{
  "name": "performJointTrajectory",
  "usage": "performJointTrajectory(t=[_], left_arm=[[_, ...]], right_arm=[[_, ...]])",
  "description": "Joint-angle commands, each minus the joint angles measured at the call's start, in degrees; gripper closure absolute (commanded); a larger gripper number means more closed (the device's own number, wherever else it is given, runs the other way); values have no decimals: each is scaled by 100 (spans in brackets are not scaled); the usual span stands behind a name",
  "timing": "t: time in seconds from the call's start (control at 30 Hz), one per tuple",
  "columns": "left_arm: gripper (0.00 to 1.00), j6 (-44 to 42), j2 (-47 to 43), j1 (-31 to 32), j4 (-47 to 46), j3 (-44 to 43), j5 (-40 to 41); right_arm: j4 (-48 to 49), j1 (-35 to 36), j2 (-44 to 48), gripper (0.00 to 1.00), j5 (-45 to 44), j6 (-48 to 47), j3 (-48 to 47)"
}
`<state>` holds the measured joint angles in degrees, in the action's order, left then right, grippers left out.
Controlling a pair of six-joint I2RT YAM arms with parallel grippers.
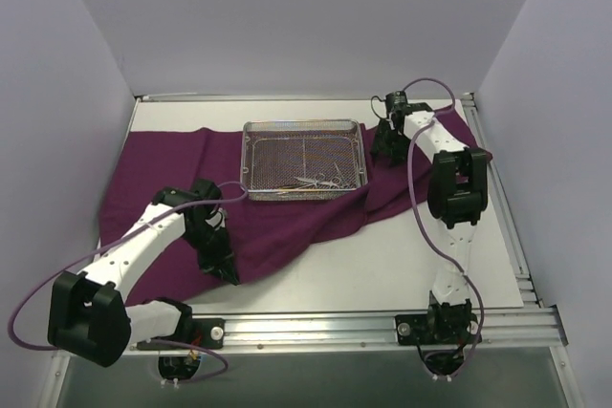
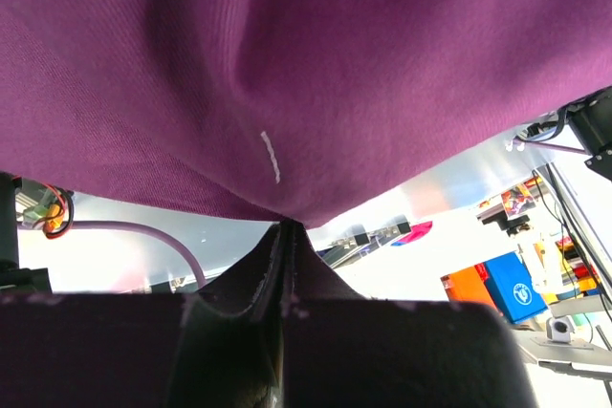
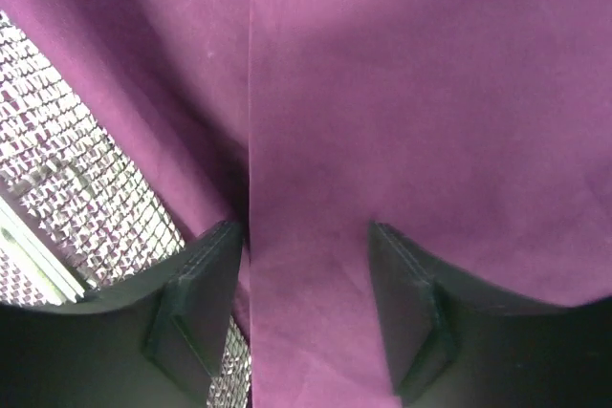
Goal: Open and lay out the surgical kit
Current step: Open the surgical kit at the center of the board.
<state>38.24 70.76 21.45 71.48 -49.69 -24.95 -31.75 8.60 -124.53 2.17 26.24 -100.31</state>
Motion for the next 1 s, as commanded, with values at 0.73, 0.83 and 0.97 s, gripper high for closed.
performJointTrajectory(t=[0.73, 0.83, 0.97], left_arm=[[98, -809, 412, -1, 112, -559, -19], [98, -950, 491, -10, 173, -656, 262], [98, -1011, 448, 26, 33, -507, 140]], right_arm=[[-2115, -1377, 3747, 100, -1825, 214, 2356], [-2537, -2036, 4731, 100, -2124, 460, 3146], [-2924, -2416, 6017, 93, -2510, 1205, 3422]])
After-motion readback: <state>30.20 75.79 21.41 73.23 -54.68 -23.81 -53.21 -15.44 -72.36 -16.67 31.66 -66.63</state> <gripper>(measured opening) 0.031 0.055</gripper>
